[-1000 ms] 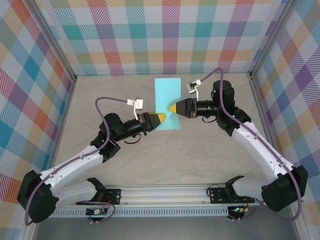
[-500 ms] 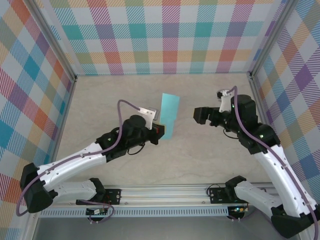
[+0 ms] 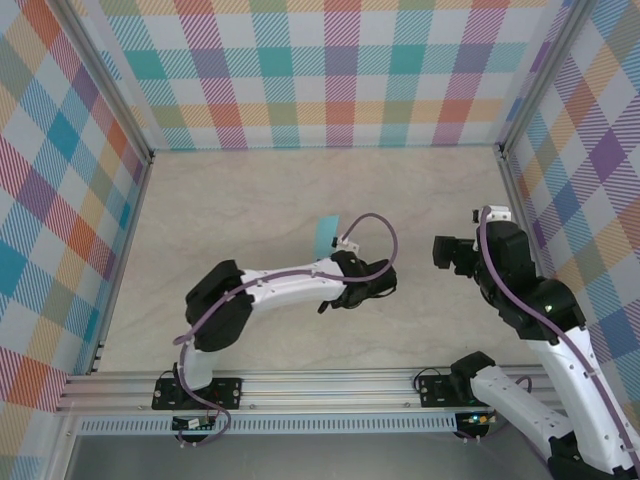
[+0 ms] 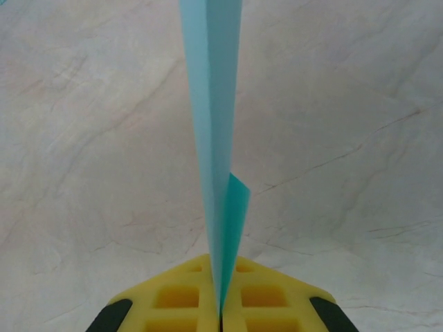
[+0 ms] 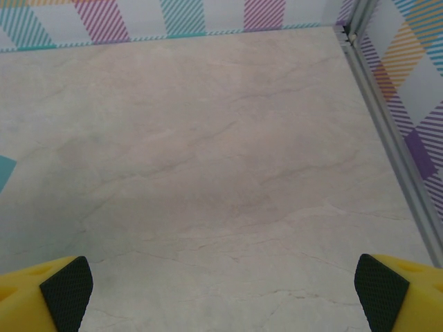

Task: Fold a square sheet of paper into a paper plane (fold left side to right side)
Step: Turn over the paper at the center of the table.

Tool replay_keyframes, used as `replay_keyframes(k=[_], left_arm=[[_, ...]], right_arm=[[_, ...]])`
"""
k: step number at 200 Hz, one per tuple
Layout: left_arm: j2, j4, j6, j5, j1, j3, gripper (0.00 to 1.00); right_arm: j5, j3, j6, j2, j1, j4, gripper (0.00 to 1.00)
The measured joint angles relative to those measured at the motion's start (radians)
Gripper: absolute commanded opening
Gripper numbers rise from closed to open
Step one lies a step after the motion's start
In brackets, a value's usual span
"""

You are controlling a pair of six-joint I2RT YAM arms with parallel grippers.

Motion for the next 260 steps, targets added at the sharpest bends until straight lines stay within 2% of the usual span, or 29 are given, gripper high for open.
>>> replay_keyframes(k=[50, 108, 165, 206, 233, 260], left_arm=[[0.230, -0.132, -0.033, 0.028, 0.003, 0.185, 0.14], [0.352, -0.137, 0.045, 0.235, 0.044, 0.278, 0.20], [0.343, -0.142, 0.109, 0.415, 0.108, 0.322, 0.22], [0.325, -0.142, 0.138, 0.513, 0.156, 0.322, 0.38], [0.311, -0.132, 0.157, 0.578, 0.184, 0.322, 0.45], [0.272, 0.005, 0.169, 0.673, 0.206, 0.288, 0.55]], right_arm=[[0.037, 0.005, -0.016, -0.065, 0.000, -0.048, 1.00], [0.050, 0.006, -0.020, -0.084, 0.000, -0.083, 1.00], [0.050, 0.008, -0.020, -0.085, 0.000, -0.105, 1.00], [0.050, 0.008, -0.020, -0.080, 0.000, -0.111, 1.00], [0.041, 0.006, -0.020, -0.065, 0.000, -0.108, 1.00], [-0.003, -0.023, -0.019, -0.054, 0.000, -0.085, 1.00]])
